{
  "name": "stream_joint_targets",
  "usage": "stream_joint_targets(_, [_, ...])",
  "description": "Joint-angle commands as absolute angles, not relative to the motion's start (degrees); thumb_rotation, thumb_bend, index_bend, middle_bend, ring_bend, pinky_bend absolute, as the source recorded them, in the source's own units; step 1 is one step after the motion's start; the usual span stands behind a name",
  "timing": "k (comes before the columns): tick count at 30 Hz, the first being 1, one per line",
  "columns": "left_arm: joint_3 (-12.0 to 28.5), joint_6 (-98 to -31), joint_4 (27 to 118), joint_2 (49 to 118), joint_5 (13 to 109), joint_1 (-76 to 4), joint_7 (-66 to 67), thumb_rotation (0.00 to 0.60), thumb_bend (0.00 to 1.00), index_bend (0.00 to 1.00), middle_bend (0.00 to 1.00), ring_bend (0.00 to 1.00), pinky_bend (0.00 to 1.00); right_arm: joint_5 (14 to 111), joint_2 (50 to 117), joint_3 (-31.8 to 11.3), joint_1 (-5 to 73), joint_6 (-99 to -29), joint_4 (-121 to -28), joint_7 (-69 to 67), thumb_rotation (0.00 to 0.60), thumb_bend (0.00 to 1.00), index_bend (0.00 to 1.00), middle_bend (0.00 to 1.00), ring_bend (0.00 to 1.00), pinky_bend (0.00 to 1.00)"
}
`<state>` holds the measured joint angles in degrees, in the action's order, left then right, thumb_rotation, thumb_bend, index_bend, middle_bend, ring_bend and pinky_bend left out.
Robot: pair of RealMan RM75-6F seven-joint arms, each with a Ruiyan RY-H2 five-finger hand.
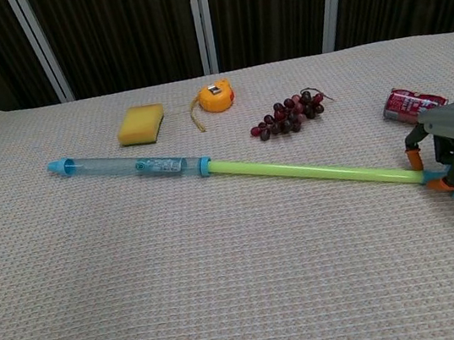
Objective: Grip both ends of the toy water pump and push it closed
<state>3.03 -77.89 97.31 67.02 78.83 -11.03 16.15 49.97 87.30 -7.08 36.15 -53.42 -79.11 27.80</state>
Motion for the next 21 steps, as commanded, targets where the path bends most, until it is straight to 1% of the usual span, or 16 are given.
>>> stream_joint_targets(1, [3.79,-76.14,96.00,67.56,77.79,-12.28,16.23,0.600,0.00,0.00,0.01,0.00,0.01,50.37,87.00,-6.96,36.16,-53.51,-79.42,27.76,0.600,0.38,0.65,1.00,1.00,1.00])
stream_joint_targets(2, [4.23,-75.47,95.29,67.93,77.56,-12.92,16.15,0.600,0.00,0.00,0.04,0.03,0.03,50.60,86.85,-6.90,36.18,-53.55,-79.56,27.74,0.600,0.38,0.65,1.00,1.00,1.00])
stream_joint_targets(3, [4.74,-74.74,94.40,68.43,77.44,-13.69,15.94,0.600,0.00,0.00,0.15,0.12,0.11,50.88,86.68,-6.82,36.19,-53.59,-79.73,27.73,0.600,0.38,0.65,1.00,1.00,1.00])
stream_joint_targets(4, [5.29,-73.95,93.22,69.03,77.46,-14.59,15.60,0.600,0.00,0.00,0.31,0.26,0.24,51.26,86.51,-6.72,36.20,-53.62,-79.90,27.68,0.600,0.38,0.65,1.00,1.00,1.00])
stream_joint_targets(5, [5.80,-73.01,91.86,69.70,77.64,-15.61,15.08,0.600,0.00,0.00,0.42,0.37,0.34,51.74,86.29,-6.59,36.24,-53.56,-80.06,27.59,0.600,0.39,0.65,1.00,1.00,1.00])
stream_joint_targets(6, [6.26,-71.76,90.50,70.37,77.73,-16.71,14.25,0.600,0.00,0.01,0.56,0.50,0.49,52.26,86.05,-6.45,36.28,-53.45,-80.21,27.46,0.600,0.39,0.65,1.00,1.00,1.00])
stream_joint_targets(7, [7.08,-69.58,88.23,71.54,78.52,-18.91,12.66,0.600,0.00,0.04,0.65,0.60,0.63,53.36,85.71,-6.17,36.44,-53.48,-80.21,27.56,0.600,0.39,0.65,1.00,1.00,1.00])
stream_joint_targets(9, [8.08,-66.76,82.76,74.04,79.86,-22.16,10.24,0.600,0.00,0.10,0.75,0.70,0.79,54.92,85.44,-5.78,36.52,-53.66,-79.87,27.42,0.600,0.39,0.65,1.00,1.00,1.00])
stream_joint_targets(10, [8.29,-65.85,80.59,75.08,80.43,-23.30,9.22,0.600,0.00,0.14,0.79,0.74,0.85,55.33,85.41,-5.72,36.52,-53.63,-79.67,27.18,0.600,0.39,0.65,1.00,1.00,1.00])
stream_joint_targets(13, [8.90,-62.99,75.16,77.90,81.17,-26.47,6.87,0.600,0.00,0.20,0.83,0.79,0.96,55.79,85.37,-5.84,36.57,-53.36,-79.19,26.43,0.600,0.39,0.65,1.00,1.00,1.00])
stream_joint_targets(15, [9.26,-61.36,73.06,79.07,81.03,-27.97,6.22,0.600,0.00,0.21,0.84,0.80,0.99,55.83,85.32,-5.93,36.62,-53.19,-79.04,26.19,0.600,0.39,0.65,1.00,1.00,1.00])
stream_joint_targets(17, [9.58,-58.46,70.03,80.83,80.75,-30.35,5.77,0.600,0.00,0.22,0.84,0.81,1.00,55.66,85.25,-6.16,36.69,-52.94,-78.80,25.83,0.600,0.39,0.65,1.00,1.00,1.00])
stream_joint_targets(21, [10.19,-53.63,65.53,83.78,78.85,-33.58,6.16,0.600,0.09,0.26,0.85,0.82,1.00,55.11,85.17,-6.46,36.87,-52.40,-78.39,25.56,0.600,0.39,0.65,1.00,1.00,1.00])
